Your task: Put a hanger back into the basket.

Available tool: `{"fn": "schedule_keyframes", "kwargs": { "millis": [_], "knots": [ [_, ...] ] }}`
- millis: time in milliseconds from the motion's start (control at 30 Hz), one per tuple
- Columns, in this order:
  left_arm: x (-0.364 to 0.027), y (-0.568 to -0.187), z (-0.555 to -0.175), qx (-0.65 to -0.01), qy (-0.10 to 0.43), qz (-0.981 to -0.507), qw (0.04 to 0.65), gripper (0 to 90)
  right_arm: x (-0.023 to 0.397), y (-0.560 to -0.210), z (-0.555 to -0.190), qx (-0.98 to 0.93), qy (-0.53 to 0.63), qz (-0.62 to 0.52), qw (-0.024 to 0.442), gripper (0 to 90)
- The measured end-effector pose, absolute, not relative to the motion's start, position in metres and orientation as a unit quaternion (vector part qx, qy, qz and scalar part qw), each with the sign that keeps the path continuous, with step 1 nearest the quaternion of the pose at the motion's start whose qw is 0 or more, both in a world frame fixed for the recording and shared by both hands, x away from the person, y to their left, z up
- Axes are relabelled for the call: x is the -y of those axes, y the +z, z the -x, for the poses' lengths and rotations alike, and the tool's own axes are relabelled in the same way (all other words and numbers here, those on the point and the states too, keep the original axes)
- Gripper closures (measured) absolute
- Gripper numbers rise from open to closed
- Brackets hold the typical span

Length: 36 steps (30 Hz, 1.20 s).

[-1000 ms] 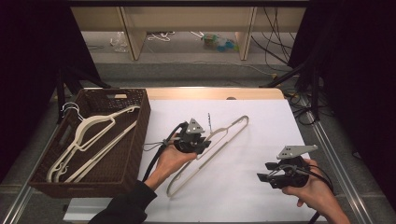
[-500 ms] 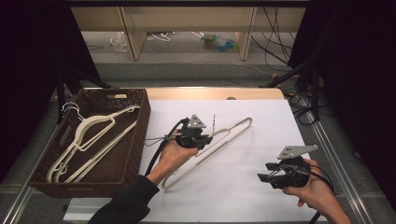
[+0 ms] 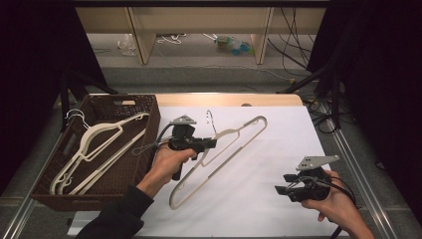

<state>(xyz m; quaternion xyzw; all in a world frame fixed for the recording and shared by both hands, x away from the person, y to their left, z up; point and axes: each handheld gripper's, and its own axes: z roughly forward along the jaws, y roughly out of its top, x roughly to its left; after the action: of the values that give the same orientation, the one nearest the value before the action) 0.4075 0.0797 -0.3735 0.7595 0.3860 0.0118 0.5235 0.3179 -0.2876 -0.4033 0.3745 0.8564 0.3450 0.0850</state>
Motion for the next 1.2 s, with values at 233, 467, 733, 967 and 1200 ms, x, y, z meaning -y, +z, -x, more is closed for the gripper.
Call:
{"fn": "schedule_keyframes", "kwargs": {
  "millis": [233,467,733,967,1200],
  "knots": [
    [-0.110,-0.348,-0.390,-0.397,-0.001,-0.728,0.559,85.8,0.288,-0.405,-0.319,-0.858,0.345,-0.368,0.093,41.9],
    [-0.144,-0.321,-0.369,-0.394,-0.009,-0.701,0.594,85.8,0.284,-0.405,-0.318,-0.851,0.348,-0.382,0.091,36.9],
    [-0.184,-0.295,-0.353,-0.405,0.014,-0.689,0.602,85.8,0.283,-0.407,-0.318,-0.854,0.344,-0.381,0.090,36.7],
    [-0.230,-0.284,-0.353,-0.430,0.041,-0.671,0.602,85.8,0.283,-0.408,-0.318,-0.858,0.335,-0.381,0.084,36.8],
    [-0.282,-0.275,-0.357,-0.460,0.082,-0.652,0.597,85.8,0.281,-0.410,-0.319,-0.855,0.337,-0.384,0.083,36.8]
  ]
}}
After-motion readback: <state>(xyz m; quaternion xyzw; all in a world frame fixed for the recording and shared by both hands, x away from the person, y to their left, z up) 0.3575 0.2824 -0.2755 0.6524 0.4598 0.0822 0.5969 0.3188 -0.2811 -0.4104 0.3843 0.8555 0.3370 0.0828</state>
